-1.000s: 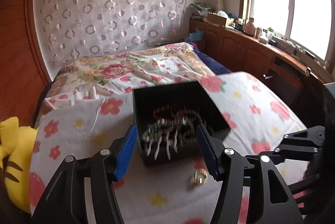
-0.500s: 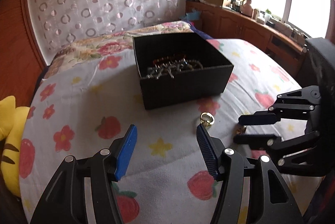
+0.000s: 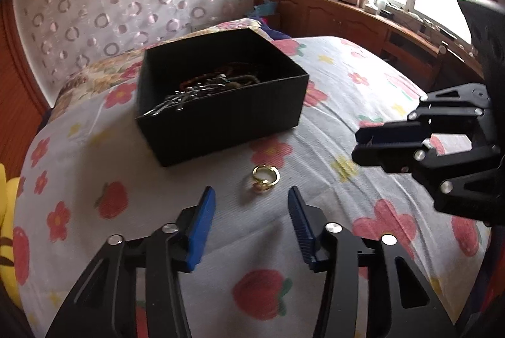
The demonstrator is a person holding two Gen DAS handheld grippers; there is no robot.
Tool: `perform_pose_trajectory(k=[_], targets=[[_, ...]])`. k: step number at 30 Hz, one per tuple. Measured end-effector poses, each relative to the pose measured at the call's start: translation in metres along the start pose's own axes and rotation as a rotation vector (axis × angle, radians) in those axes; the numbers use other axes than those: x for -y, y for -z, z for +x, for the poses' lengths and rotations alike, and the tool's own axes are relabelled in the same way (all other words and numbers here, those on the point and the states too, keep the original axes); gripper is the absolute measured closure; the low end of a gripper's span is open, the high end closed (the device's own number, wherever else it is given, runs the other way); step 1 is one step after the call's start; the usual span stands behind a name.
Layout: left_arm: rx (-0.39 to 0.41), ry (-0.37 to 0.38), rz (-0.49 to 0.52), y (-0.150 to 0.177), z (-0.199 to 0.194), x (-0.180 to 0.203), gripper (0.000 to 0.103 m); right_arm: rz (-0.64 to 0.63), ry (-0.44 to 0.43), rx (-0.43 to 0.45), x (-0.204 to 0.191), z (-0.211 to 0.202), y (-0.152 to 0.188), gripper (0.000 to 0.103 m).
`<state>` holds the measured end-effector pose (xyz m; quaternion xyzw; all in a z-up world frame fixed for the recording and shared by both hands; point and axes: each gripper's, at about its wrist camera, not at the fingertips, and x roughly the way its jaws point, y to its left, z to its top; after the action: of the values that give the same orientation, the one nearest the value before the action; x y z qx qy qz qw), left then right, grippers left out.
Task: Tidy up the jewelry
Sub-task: 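Grasp the gold ring with the left tool while the right grasps the gold flower earring, then lower the ring and earring into the black box and open both tools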
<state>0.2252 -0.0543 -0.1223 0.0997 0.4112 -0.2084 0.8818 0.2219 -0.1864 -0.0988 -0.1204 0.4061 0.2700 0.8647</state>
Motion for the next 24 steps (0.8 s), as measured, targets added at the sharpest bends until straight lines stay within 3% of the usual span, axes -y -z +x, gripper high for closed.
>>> perform_pose_trajectory(k=[5, 7, 9, 10, 24], targets=[[-0.011, -0.001, 0.006, -0.007, 0.009, 0.004, 0.072, 0.016, 0.0, 0.022, 0.005, -0.006, -0.002, 0.087], [-0.012, 0.001, 0.006, -0.009, 0.01, 0.004, 0.088, 0.016, 0.0, 0.024, 0.004, -0.006, -0.002, 0.087], [-0.01, 0.02, 0.009, -0.009, 0.01, 0.005, 0.088, 0.018, -0.001, 0.027, 0.005, -0.006, -0.002, 0.087], [-0.007, 0.024, 0.012, -0.009, 0.009, 0.006, 0.093, 0.019, -0.001, 0.029, 0.005, -0.007, -0.002, 0.087], [0.142, 0.001, -0.031, -0.034, -0.039, -0.005, 0.093, 0.047, 0.012, 0.107, 0.013, -0.023, -0.028, 0.087]])
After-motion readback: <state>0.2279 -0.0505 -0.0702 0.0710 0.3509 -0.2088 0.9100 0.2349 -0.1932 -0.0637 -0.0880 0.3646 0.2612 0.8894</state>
